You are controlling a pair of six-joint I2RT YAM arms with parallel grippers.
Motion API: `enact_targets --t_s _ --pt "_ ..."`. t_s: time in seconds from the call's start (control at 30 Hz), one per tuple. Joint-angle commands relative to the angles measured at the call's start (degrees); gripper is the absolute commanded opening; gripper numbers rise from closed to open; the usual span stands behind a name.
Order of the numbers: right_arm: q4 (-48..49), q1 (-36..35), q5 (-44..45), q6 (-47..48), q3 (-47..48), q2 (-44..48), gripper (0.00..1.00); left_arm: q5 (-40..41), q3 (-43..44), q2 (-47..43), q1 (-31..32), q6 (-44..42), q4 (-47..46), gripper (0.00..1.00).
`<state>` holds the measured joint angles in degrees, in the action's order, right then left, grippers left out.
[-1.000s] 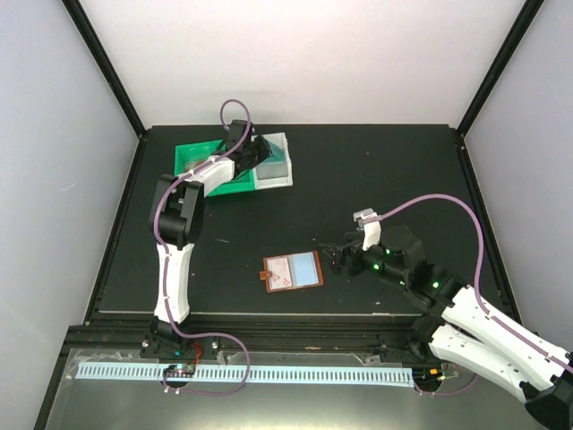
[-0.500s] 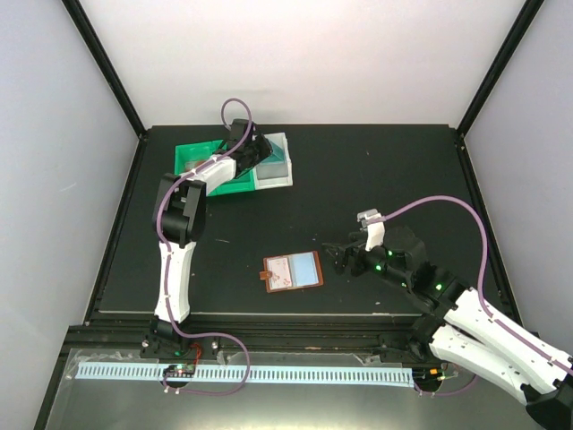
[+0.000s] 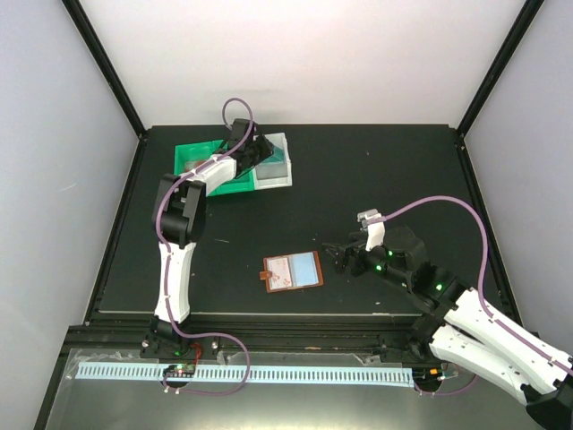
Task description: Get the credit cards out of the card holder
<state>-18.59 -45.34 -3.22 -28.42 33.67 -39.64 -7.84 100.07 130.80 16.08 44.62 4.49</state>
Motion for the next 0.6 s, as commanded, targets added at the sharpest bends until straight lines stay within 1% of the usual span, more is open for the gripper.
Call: enact_targets --t_s 0.0,0.27,0.37,0.5,0.57 --pt "0.2 -0.2 -0.5 -0.1 0.7 1.1 1.0 1.2 1.4 -4.2 -0.3 -2.1 1.1 0.33" --pt "0.7 -0.2 -1.5 -1.7 0.3 1.5 1.0 0.0 1.7 -6.7 -0.4 -3.2 1.9 0.37" --pt "1.8 -0.2 -2.0 -2.9 -0.5 1.8 1.0 -1.2 1.6 -7.8 -0.6 -3.5 2.6 0.4" --pt "0.0 -0.2 3.0 -8.3 -1.1 1.4 1.0 -4.1 0.9 -9.8 -0.9 -4.6 4.7 0.48" --pt "-1.4 -0.2 4.2 -8.2 -0.7 1.2 1.0 -5.5 -0.1 -11.2 -1.1 -5.3 5.7 0.53"
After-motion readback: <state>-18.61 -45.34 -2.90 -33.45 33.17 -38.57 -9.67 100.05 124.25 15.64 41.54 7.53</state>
